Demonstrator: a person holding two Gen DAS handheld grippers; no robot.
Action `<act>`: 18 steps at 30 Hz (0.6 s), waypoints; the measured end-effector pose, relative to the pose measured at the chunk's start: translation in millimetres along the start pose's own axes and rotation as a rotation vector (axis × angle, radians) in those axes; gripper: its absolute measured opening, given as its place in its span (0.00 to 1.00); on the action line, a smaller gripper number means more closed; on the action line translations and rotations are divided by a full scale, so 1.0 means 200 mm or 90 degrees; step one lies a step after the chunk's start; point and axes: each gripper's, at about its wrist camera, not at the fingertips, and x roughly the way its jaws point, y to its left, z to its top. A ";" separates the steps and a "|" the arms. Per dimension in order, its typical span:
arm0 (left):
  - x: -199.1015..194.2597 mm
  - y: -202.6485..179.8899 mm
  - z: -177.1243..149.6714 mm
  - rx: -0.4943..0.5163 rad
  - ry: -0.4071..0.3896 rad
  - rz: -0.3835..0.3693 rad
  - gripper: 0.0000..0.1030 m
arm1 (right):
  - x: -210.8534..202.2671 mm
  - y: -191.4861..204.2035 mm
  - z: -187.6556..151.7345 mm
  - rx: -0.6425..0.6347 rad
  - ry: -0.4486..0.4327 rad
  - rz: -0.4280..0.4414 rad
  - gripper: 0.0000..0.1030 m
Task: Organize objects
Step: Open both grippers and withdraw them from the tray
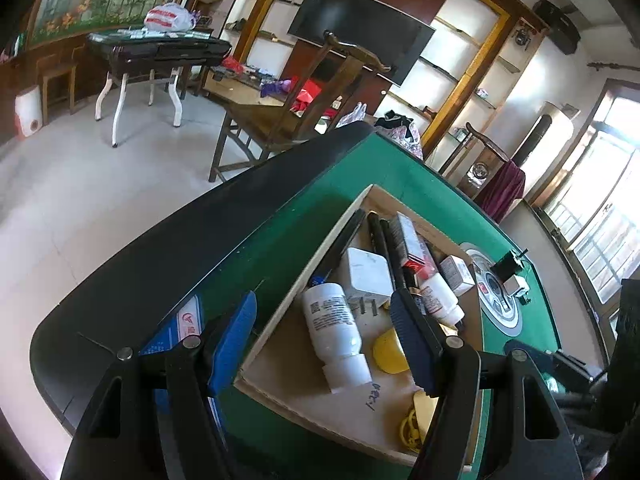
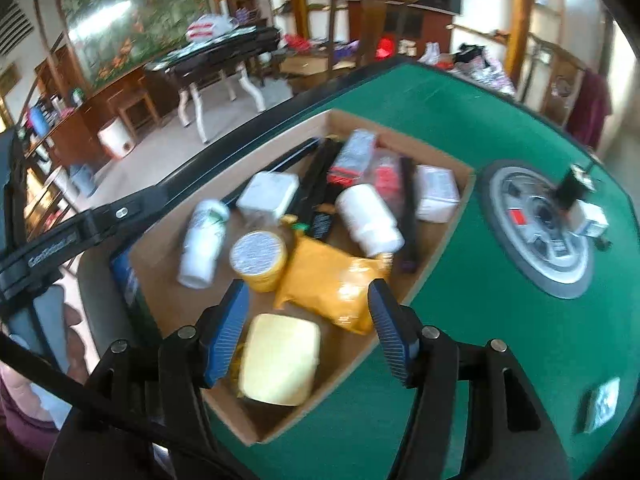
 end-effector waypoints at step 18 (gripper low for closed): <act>0.00 -0.36 -0.11 0.101 0.029 -0.019 0.62 | -0.16 -0.37 -0.09 0.075 -0.045 -0.130 0.63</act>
